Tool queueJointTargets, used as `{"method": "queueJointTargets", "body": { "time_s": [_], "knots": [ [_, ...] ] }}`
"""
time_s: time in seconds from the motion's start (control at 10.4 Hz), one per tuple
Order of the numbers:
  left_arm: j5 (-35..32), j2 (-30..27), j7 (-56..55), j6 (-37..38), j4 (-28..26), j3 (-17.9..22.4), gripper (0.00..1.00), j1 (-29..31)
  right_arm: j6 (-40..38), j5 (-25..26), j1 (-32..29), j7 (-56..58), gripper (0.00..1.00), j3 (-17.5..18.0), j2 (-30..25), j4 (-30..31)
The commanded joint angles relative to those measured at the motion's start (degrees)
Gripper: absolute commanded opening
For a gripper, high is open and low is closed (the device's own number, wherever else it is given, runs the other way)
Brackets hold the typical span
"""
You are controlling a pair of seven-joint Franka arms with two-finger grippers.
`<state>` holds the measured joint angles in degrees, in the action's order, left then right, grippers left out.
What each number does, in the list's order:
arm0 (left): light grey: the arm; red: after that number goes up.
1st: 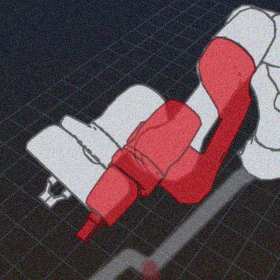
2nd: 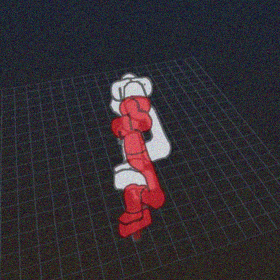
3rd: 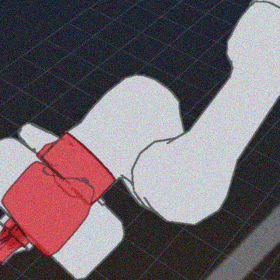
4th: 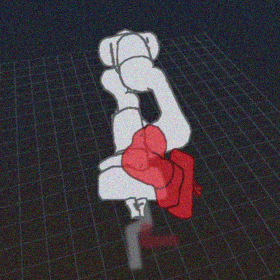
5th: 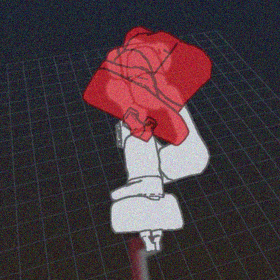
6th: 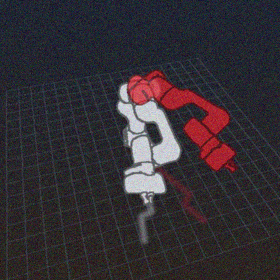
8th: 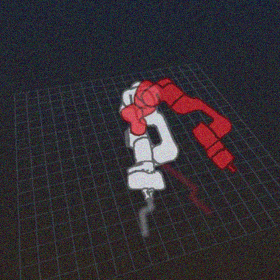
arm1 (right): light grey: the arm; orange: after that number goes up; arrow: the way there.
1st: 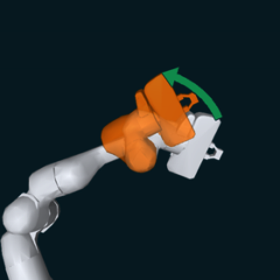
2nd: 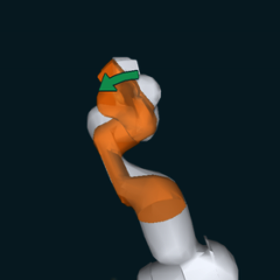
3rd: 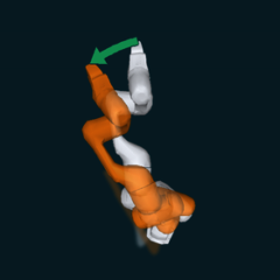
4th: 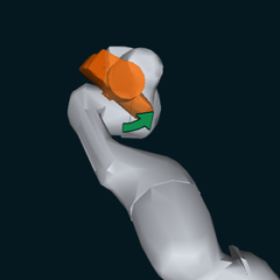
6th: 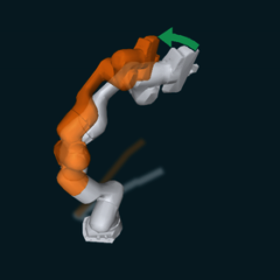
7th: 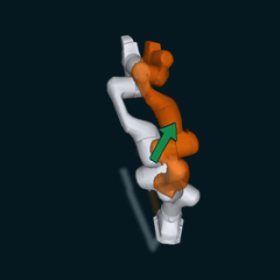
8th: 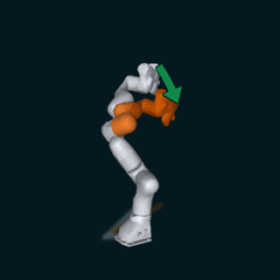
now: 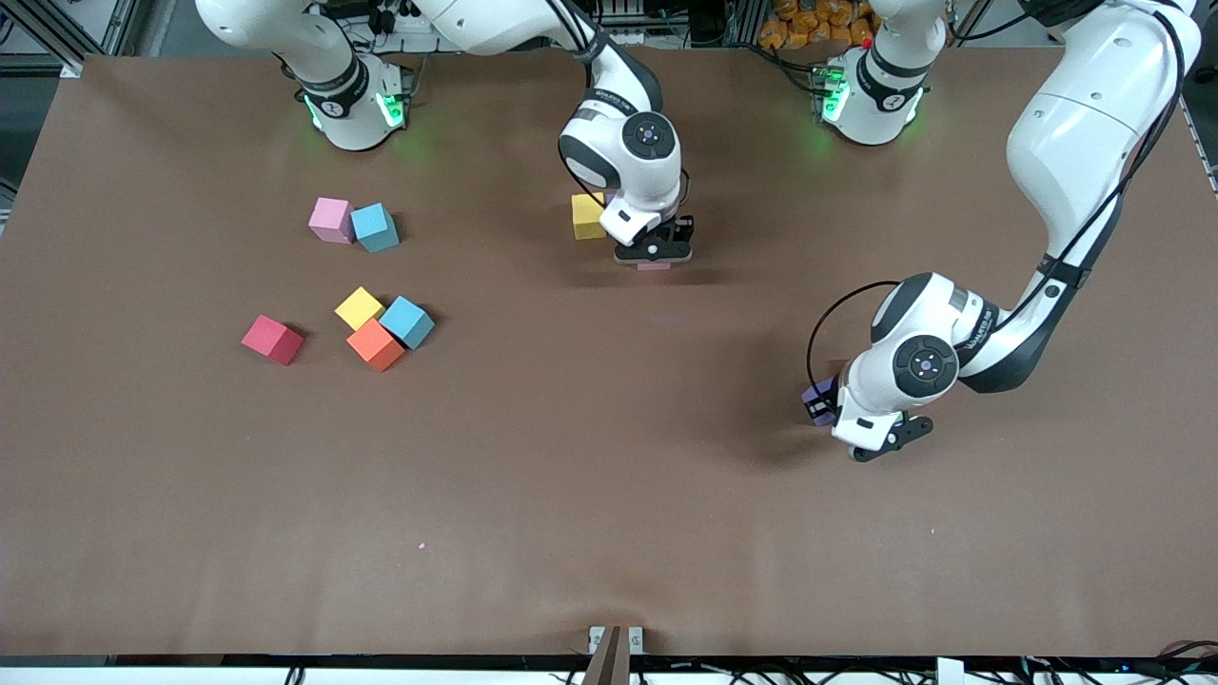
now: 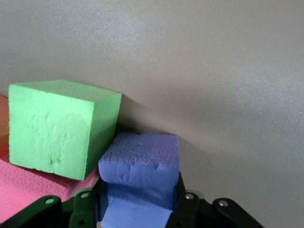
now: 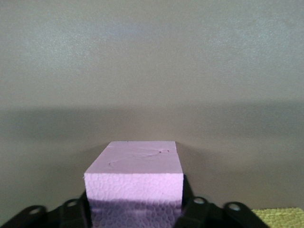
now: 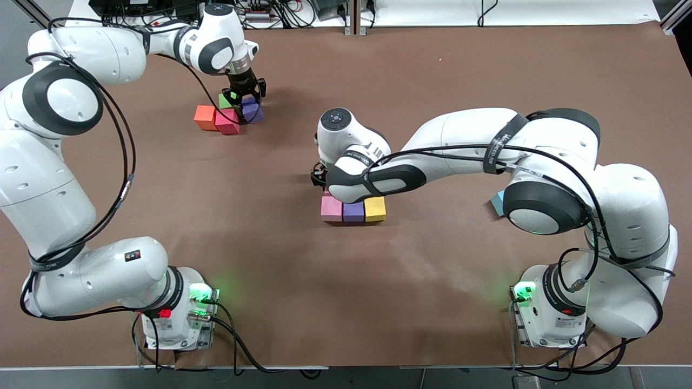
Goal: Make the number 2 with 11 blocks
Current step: 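Hold the lavender block in place while the left gripper grasps the violet, then release the lavender block with the right gripper while the left gripper lifts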
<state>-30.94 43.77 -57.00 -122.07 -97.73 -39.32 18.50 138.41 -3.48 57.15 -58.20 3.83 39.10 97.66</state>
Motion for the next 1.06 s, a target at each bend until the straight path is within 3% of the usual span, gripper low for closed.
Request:
{"method": "queueJointTargets", "body": {
  "time_s": [0.0, 0.58, 0.96],
  "knots": [
    [-1.7, -0.9, 0.0, 0.0, 0.4, -0.3, 0.49, -0.3, -0.6, -0.4, 0.9, -1.9, 0.86, -0.6, 0.9, -1.6],
    [-1.7, -2.0, -0.5, 0.4, 0.9, -6.3, 0.5, -0.4, -1.8, -0.2, 0.4, -1.1, 0.98, -0.4, -2.9, -1.3],
    [-1.8, -3.0, -0.5, 0.7, 0.9, -7.4, 0.5, -5.3, -10.0, 0.1, -1.4, 1.8, 1.0, -0.4, -7.9, -1.0]
  ]
}}
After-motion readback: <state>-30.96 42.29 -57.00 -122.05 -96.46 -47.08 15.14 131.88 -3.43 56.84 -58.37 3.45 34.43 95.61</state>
